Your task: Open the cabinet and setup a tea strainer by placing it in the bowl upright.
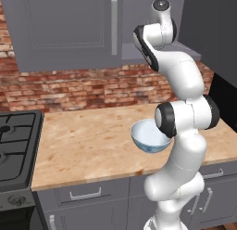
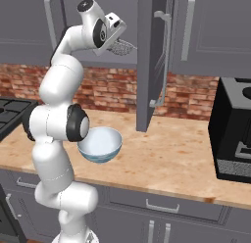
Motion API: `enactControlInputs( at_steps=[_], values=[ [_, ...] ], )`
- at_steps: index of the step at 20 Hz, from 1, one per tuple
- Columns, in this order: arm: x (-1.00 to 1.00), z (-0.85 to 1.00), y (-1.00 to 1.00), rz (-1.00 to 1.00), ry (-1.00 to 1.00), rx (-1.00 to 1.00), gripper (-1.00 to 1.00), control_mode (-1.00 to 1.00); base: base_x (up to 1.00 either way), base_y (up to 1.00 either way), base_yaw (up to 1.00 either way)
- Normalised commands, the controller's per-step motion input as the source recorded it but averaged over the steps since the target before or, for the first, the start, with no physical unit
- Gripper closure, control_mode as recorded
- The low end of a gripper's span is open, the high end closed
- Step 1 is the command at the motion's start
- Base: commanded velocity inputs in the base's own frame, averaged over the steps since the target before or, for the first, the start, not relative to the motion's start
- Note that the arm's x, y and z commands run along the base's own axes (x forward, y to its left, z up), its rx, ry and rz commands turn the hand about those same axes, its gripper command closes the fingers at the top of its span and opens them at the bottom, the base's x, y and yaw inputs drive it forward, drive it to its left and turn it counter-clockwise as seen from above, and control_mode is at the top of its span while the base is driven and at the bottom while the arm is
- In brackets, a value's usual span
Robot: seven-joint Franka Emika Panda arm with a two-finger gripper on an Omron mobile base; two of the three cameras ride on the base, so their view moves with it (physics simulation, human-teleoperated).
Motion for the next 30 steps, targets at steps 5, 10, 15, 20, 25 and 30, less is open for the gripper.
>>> enactControlInputs(
  at_steps=[5, 10, 15, 20, 25, 30],
  values=[
    [-0.1, -0.07, 0.01, 0.0, -0.04, -0.03, 1.0, -1.0, 0.0, 0.0, 0.0],
    [-0.17, -0.08, 0.0, 0.0, -0.1, -0.12, 1.0, -1.0, 0.0, 0.0, 0.0],
    [-0.33, -0.05, 0.0, 0.03, -0.15, -0.13, 1.0, -1.0, 0.0, 0.0, 0.0],
    [-0.44, 0.0, 0.05, 0.01, -0.05, -0.01, 1.0, -1.0, 0.0, 0.0, 0.0],
    [-0.57, 0.02, 0.27, 0.01, -0.07, 0.0, 1.0, -1.0, 0.0, 0.0, 0.0],
    [-0.44, 0.12, 0.3, 0.06, -0.05, 0.0, 1.0, -1.0, 0.0, 0.0, 0.0]
  ],
)
